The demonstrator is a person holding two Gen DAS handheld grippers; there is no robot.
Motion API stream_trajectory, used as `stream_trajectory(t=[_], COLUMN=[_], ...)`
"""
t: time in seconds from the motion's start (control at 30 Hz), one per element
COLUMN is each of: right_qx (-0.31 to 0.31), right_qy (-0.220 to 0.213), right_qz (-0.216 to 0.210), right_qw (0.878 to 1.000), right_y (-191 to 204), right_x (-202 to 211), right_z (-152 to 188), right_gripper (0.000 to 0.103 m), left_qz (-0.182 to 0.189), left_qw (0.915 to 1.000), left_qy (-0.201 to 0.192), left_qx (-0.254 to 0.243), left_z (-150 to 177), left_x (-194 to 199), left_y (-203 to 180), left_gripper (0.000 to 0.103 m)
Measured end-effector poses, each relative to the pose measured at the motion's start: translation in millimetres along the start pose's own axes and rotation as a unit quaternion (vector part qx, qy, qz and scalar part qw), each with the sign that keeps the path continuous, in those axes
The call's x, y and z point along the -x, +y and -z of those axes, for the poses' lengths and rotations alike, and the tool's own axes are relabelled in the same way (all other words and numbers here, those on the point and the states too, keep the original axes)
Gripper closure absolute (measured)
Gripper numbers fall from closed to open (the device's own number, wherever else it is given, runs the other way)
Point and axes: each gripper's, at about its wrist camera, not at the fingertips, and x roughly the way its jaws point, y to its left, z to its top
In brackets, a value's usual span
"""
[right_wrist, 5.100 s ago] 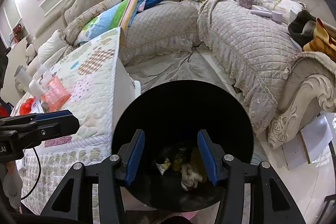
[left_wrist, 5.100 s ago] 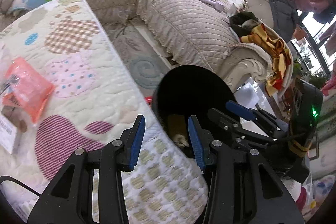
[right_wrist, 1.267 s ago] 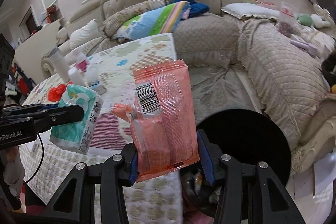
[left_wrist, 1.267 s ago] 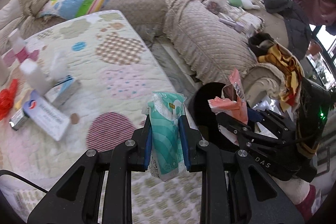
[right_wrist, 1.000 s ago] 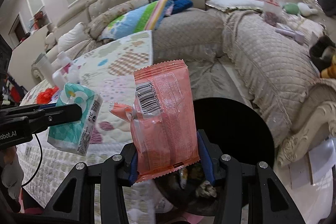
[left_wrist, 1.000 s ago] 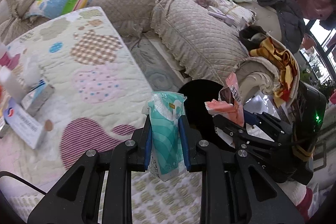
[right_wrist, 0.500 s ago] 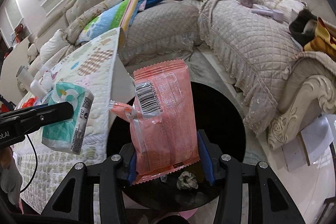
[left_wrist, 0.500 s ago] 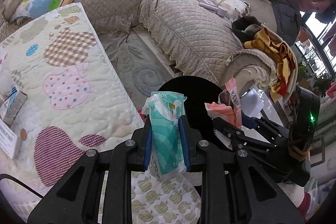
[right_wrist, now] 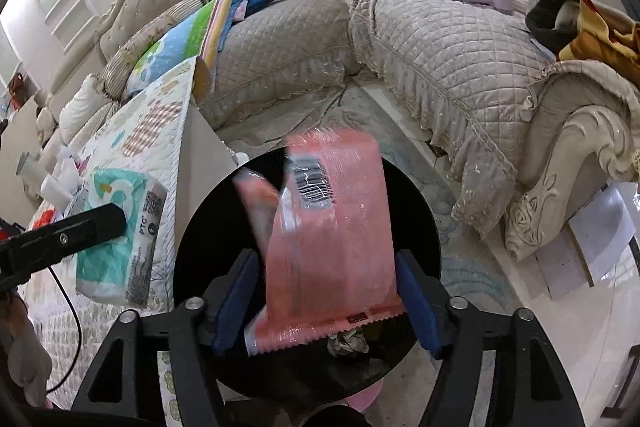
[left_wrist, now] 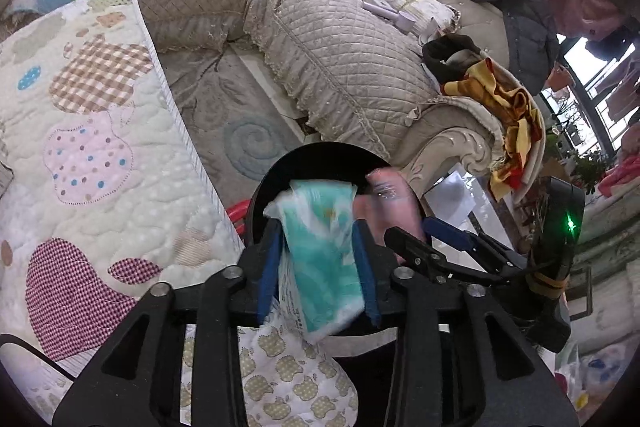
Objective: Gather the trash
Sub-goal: 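Open both tools to drop the tissue pack and pink packet into the bin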
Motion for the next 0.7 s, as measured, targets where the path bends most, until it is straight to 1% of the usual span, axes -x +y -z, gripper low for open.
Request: stream_trajectory(t=[0.07, 0.2, 0.5, 0.7], right_qx=[-0.001, 0.000, 0.027, 0.055], right_qy=[0.000, -0.001, -0.001, -0.003], right_qz=[0.002, 0.002, -0.004, -0.013], right_qw=[1.000, 1.000, 1.000, 0.998], right_y=[0, 1, 26, 54], right_x=[0, 3, 4, 3], right_z=[-1, 0, -2, -1], right_gripper=[0.035, 0.034, 0.034, 0.034], left_qz=[0.001, -0.005, -0.057, -0.085], left_qw=[1.0000, 1.0000, 0.9981, 0.9952], left_qy=[-0.003, -0.005, -0.023, -0.032], left_qx=[0.002, 0.003, 0.010, 0.034], left_z=[0, 1, 9, 17], left_x=[1, 7, 26, 44], left_y=[0, 4, 24, 50], left_gripper=[0.063, 0.062, 0.062, 0.062])
